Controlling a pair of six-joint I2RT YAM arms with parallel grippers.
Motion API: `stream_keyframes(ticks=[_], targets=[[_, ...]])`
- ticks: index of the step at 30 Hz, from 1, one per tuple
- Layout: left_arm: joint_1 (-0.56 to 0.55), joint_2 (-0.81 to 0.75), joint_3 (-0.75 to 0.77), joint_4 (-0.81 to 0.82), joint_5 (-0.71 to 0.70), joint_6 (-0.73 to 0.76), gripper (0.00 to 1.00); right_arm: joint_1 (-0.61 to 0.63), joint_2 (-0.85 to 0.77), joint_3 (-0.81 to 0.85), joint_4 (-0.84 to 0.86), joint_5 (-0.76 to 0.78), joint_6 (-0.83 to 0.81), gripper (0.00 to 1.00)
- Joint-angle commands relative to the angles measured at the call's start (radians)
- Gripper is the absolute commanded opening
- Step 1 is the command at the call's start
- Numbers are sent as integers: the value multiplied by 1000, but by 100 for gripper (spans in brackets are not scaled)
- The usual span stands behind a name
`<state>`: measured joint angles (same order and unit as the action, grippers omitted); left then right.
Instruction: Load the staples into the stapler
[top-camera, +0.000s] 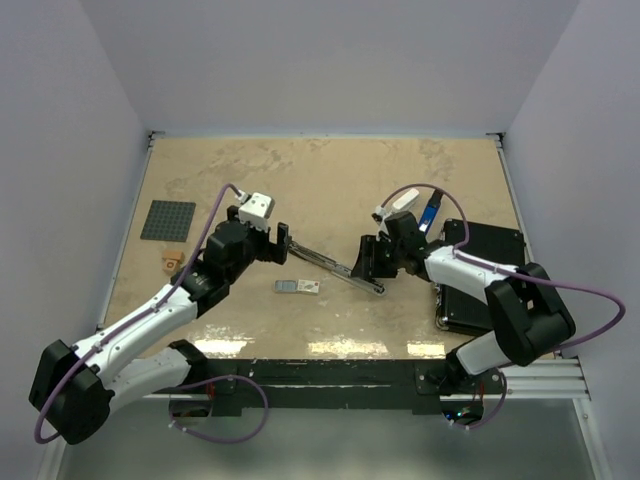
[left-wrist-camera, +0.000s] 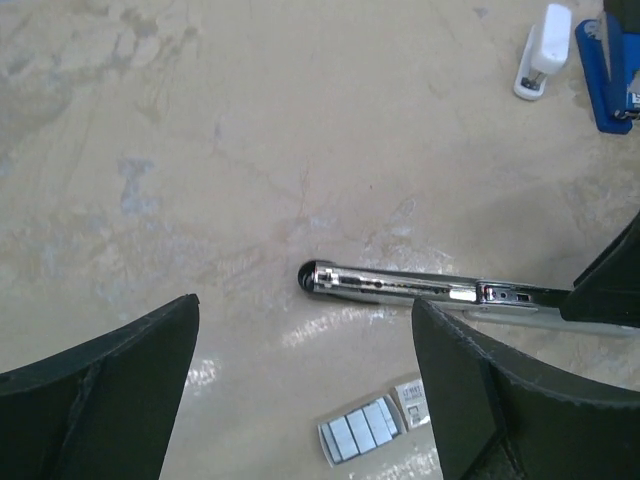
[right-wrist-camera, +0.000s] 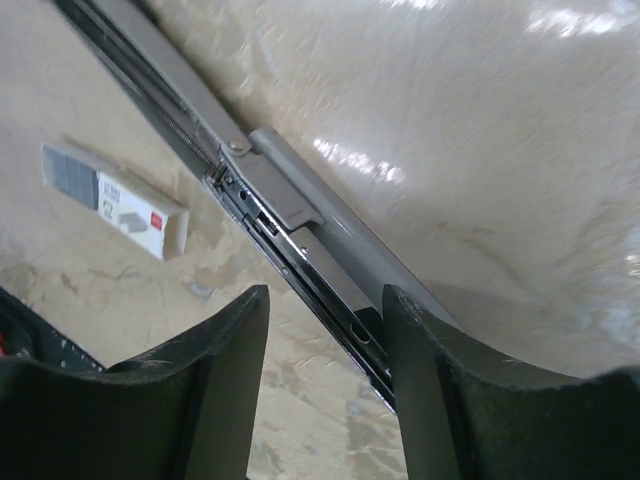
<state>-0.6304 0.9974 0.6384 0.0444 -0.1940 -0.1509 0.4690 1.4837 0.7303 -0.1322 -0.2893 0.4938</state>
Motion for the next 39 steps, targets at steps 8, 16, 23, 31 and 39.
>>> stream_keyframes(ticks=[8, 16, 23, 31, 39], targets=[[5, 15, -33, -135, -21, -274, 92, 184, -66, -46, 77, -33, 205, 50], [1, 55, 9, -252, 14, -329, 91, 315, -13, 1, 120, -44, 265, 50], [1, 53, 23, -281, 15, -348, 91, 332, -17, 111, -12, 141, 188, 51], [1, -9, 35, -325, -79, -391, 91, 345, 110, 320, -133, 306, 54, 57], [3, -123, 29, -382, -183, -423, 92, 399, 282, 472, -171, 397, 9, 66]])
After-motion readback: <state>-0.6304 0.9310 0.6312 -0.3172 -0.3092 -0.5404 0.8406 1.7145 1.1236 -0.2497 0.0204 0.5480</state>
